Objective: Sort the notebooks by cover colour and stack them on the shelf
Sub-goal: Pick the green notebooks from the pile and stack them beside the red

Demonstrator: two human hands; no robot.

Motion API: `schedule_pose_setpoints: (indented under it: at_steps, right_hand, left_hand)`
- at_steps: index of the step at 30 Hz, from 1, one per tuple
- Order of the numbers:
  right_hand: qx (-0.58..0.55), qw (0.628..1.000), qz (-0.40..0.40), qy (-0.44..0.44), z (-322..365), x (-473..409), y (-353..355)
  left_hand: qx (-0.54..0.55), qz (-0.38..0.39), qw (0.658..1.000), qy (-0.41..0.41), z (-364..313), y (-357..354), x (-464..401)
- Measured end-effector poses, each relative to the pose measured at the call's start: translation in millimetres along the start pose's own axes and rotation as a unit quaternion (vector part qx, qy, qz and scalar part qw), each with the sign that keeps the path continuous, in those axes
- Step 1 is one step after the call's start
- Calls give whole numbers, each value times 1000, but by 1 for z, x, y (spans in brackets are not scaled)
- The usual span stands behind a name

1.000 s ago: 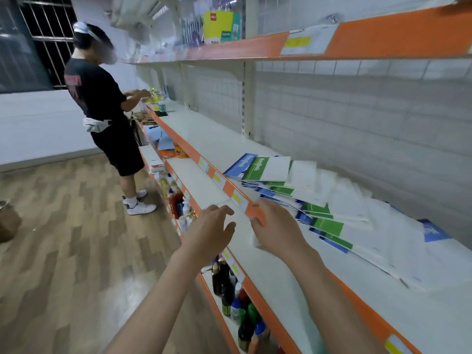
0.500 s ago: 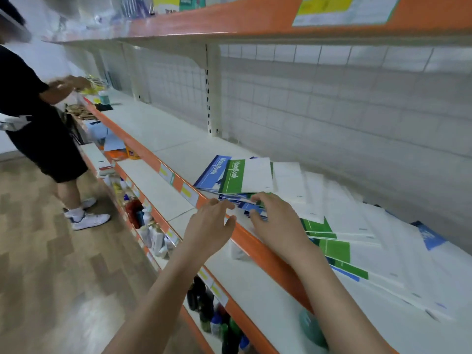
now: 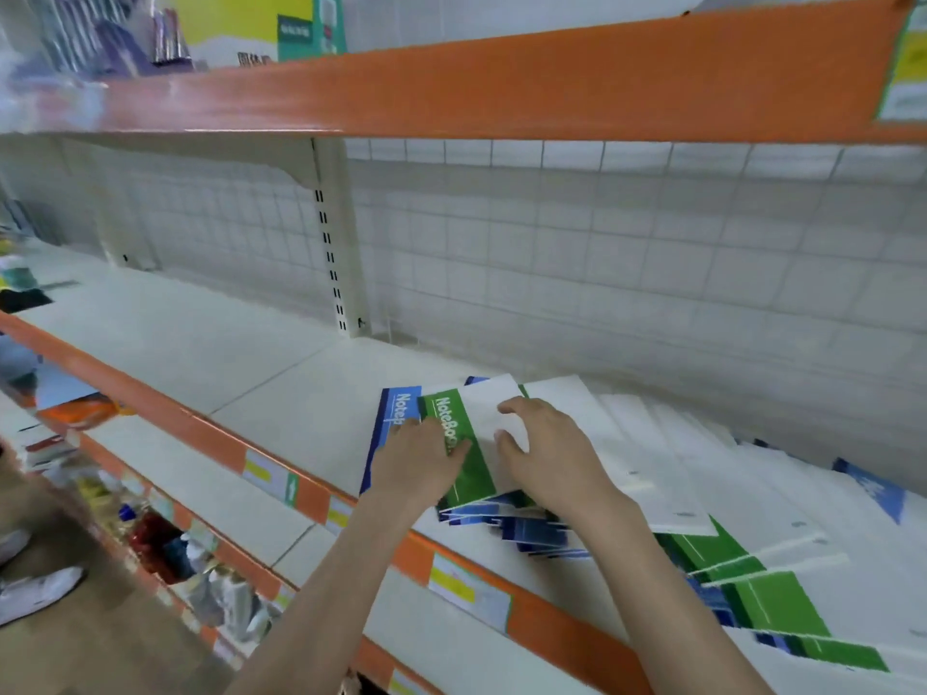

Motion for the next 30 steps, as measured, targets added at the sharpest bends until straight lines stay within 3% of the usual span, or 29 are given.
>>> schedule_pose_setpoints:
  at_steps: [7, 12, 17, 21, 24, 26, 30]
  right_hand:
    - [13, 998, -6, -55, -5, -15, -29]
    - [34, 997, -13, -74, -6, -17, -46]
    - [54, 996, -3, -78, -5, -12, -56]
    - [35, 993, 95, -55, -3, -4, -68]
    - [53, 989, 130, -51, -7, 1, -69]
    - [53, 992, 94, -59, -11, 0, -59]
    - [94, 995, 9, -38, -13, -7, -31]
  left_hand:
    - [33, 75, 997, 5, 14, -27, -35]
    - [146, 95, 984, 23, 16, -37, -50]
    - [245, 45, 968, -10, 9, -32, -50]
    - [341, 18, 940, -21, 1, -26, -50]
    - [439, 43, 897, 29, 0, -28, -52]
    - [503, 82, 858, 58, -8, -33, -50]
    - [570, 101, 814, 53, -31, -33, -49]
Point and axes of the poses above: each hand's wrist, its own x-axis away from the middle knuckle, its own y-axis out of the back of the hand, z = x × y, the point moved 9 cm from there along -x, towards the middle knuckle, and after that the axes turned 7 degrees about -z, right-handed, at the moved point
